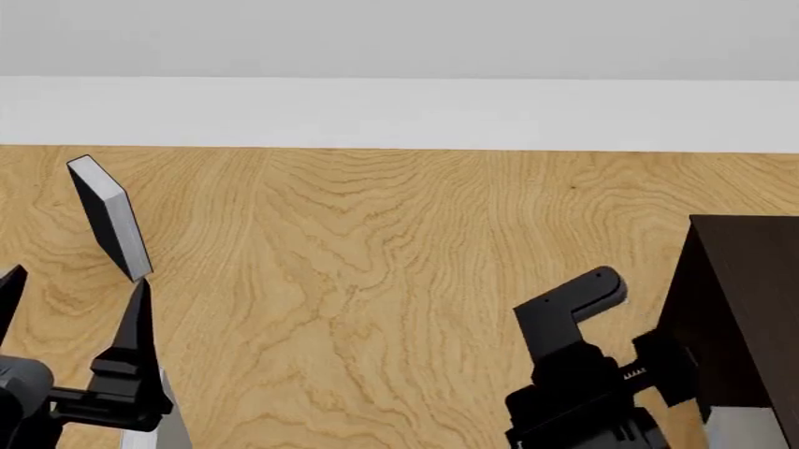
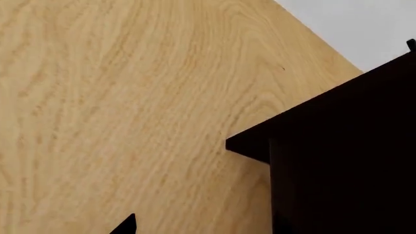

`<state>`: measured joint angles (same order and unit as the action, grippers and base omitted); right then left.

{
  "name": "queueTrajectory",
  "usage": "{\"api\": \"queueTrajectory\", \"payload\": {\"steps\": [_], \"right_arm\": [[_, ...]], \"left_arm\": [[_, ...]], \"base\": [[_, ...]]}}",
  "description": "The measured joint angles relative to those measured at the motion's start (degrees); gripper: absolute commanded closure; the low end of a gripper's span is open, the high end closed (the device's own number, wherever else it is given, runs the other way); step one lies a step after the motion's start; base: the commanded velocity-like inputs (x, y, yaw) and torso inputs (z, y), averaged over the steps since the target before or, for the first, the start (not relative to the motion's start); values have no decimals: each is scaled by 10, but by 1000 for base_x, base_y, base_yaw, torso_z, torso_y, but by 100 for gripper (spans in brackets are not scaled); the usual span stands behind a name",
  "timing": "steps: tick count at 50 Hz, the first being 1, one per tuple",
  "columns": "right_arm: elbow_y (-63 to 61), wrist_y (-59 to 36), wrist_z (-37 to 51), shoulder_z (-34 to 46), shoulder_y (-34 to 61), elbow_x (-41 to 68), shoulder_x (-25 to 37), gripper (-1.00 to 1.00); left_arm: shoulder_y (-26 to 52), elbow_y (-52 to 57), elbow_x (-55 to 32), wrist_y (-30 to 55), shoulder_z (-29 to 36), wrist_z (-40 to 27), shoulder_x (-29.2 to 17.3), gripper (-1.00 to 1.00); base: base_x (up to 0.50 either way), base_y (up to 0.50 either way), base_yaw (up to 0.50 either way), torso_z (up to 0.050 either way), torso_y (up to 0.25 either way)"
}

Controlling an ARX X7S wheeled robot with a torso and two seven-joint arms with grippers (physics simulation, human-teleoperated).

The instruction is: Pick up the book on the right and place it on the cabinet shelf.

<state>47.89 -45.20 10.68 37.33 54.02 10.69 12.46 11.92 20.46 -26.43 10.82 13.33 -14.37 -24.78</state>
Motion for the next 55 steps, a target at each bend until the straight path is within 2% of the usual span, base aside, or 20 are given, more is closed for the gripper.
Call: {"api": "queueTrajectory", "payload": {"steps": [12, 30, 55], "right_arm": [[-174, -53, 31, -34, -38, 19, 25, -100], [-489, -75, 136, -147, -174, 57, 63, -100], [-734, -107, 226, -210, -268, 70, 78, -100]], "left_arm": [[0, 2, -3, -1, -2, -3, -1, -100], [0, -3, 1, -13, -3, -7, 3, -100], [-6, 16, -4, -23, -9, -17, 3, -100]], "base": [[0, 0, 0, 0, 0], [0, 0, 0, 0, 0], [0, 0, 0, 0, 0]]}}
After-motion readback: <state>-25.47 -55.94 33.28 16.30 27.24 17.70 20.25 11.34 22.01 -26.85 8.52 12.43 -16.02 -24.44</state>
